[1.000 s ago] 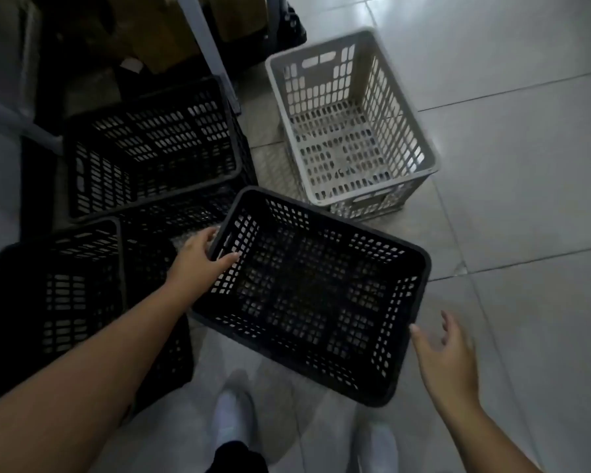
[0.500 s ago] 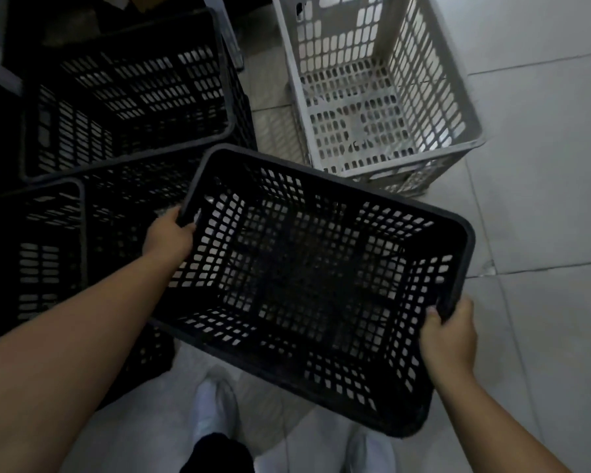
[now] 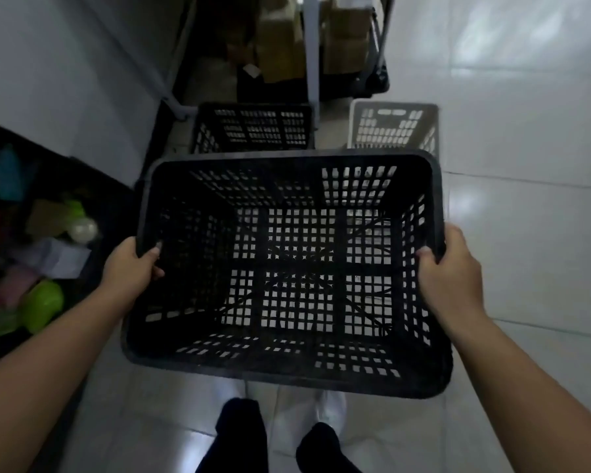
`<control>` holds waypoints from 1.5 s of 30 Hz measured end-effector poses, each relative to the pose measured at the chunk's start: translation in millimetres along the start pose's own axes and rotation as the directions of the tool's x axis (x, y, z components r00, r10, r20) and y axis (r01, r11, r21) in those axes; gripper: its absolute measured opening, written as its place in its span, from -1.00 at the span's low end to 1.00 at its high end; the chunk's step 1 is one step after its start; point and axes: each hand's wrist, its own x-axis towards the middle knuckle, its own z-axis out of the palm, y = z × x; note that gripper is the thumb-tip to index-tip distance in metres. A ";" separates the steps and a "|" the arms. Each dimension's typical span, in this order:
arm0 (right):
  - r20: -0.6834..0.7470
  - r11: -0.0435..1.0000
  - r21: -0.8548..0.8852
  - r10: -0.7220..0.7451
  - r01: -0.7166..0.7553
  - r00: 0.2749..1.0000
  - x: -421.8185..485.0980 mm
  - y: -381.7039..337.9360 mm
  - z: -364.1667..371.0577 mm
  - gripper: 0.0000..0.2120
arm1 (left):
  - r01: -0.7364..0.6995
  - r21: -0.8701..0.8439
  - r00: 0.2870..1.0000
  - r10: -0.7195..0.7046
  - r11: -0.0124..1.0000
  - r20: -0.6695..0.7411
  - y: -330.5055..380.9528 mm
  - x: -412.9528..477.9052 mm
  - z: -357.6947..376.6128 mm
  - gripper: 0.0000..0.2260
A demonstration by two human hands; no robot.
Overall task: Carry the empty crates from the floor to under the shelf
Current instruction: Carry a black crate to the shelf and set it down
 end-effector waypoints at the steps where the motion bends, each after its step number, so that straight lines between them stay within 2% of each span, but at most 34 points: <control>1: 0.019 0.999 0.009 -0.034 0.034 0.999 -8.5 -21.3 -9.7 -0.75 | 0.008 -0.014 0.999 -0.008 1.000 -0.039 -1.2 -15.8 -25.1 -0.82; 7: 0.118 0.968 0.040 -0.251 0.248 0.961 -58.9 -153.4 -44.5 -0.81 | 0.026 -0.169 0.959 -0.072 0.985 -0.274 -17.3 -104.1 -175.9 -0.91; 11: 0.178 0.915 0.025 -0.400 0.402 0.899 -106.5 -237.6 -35.6 -0.78 | 0.058 -0.297 0.891 -0.183 0.953 -0.416 -66.7 -176.4 -268.0 -0.91; 14: 0.228 0.842 0.046 -0.533 0.538 0.815 -152.6 -292.5 -16.8 -0.75 | 0.070 -0.352 0.821 -0.254 0.934 -0.511 -118.4 -248.1 -322.1 -0.97; 18: 0.353 0.753 0.110 -0.640 0.648 0.683 -236.0 -356.8 20.1 -0.77 | 0.049 -0.410 0.706 -0.322 0.911 -0.631 -189.7 -348.0 -384.6 -0.91; 20: 0.403 0.706 0.159 -0.685 0.691 0.607 -284.9 -382.5 41.0 -0.76 | 0.059 -0.459 0.647 -0.384 0.886 -0.659 -226.3 -402.3 -411.3 -0.91; 24: 0.512 0.631 0.211 -0.722 0.746 0.465 -382.6 -416.2 83.3 -0.86 | 0.085 -0.565 0.523 -0.520 0.820 -0.675 -300.4 -507.5 -444.5 -0.84; 28: 0.638 0.536 0.262 -0.721 0.803 0.272 -477.0 -443.2 129.5 -0.91 | 0.113 -0.668 0.366 -0.655 0.736 -0.660 -367.7 -603.2 -447.0 -0.82; 31: 0.704 0.453 0.330 -0.703 0.828 0.104 -544.2 -456.7 161.7 -0.93 | 0.129 -0.744 0.206 -0.751 0.656 -0.627 -402.2 -670.6 -430.6 -0.80; 36: 0.749 0.315 0.470 -0.637 0.824 -0.184 -659.9 -464.7 219.3 -0.76 | 0.093 -0.864 -0.066 -0.862 0.496 -0.502 -428.2 -767.6 -386.6 -0.75; 39: 0.745 0.236 0.553 -0.569 0.799 -0.347 -731.1 -457.3 248.0 -0.75 | 0.088 -0.910 -0.243 -0.878 0.404 -0.413 -425.2 -822.0 -352.3 -0.78; 42: 0.739 0.197 0.616 -0.480 0.762 -0.473 -805.8 -441.4 269.8 -0.64 | 0.072 -0.939 -0.400 -0.852 0.337 -0.337 -420.8 -871.5 -320.3 -0.81; 45: 0.693 0.147 0.692 -0.408 0.707 -0.594 -882.0 -414.6 278.5 -0.64 | 0.026 -0.958 -0.518 -0.816 0.285 -0.257 -421.7 -919.0 -291.0 -0.82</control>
